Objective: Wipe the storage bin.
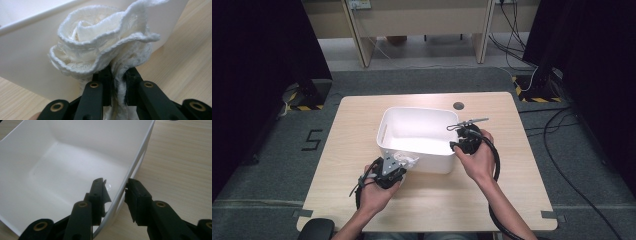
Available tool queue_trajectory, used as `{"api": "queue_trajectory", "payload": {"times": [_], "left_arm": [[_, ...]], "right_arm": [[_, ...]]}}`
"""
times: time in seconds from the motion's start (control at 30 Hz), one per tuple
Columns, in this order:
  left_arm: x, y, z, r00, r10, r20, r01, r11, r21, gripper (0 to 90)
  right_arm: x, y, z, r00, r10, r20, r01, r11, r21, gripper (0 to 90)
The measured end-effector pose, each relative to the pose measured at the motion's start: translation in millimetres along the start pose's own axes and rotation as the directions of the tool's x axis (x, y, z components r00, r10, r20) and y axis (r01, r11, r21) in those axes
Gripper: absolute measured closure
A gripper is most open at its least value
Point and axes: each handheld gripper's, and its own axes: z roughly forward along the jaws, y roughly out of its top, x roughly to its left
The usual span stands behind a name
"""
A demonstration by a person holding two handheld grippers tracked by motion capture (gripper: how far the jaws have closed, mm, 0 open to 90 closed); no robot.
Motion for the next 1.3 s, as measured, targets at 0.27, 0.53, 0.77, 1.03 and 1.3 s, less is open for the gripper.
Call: {"api": "queue_trajectory", "payload": {"times": [0.27,0.53,0.77,1.03,1.3], "left_arm": [[-0.6,-5.5,5.9,0.9999,-0.012,0.004,0.012,0.9998,0.017,79.1],[-1.3,-10.1,11.6,0.9998,-0.016,0.012,0.016,0.9991,0.039,79.1],[-0.8,-11.1,13.7,0.9998,-0.013,0.013,0.012,0.9987,0.050,79.1],[-0.8,-14.3,17.9,0.9998,-0.010,0.015,0.009,0.9968,0.079,79.1],[-1.6,-16.9,23.0,0.9996,-0.015,0.024,0.013,0.9953,0.096,79.1]], "right_arm": [[0.8,0.5,0.4,1.0000,-0.004,-0.001,0.004,1.000,-0.001,66.9],[1.1,0.5,0.4,1.0000,-0.004,-0.003,0.004,1.000,-0.001,66.6],[1.1,0.5,0.6,1.0000,-0.001,-0.006,0.001,1.000,-0.004,66.5],[1.4,0.3,0.5,1.0000,0.000,-0.007,0.000,1.000,-0.006,66.3],[1.6,-0.1,0.5,1.0000,0.001,-0.007,-0.001,1.000,-0.008,66.3]]}}
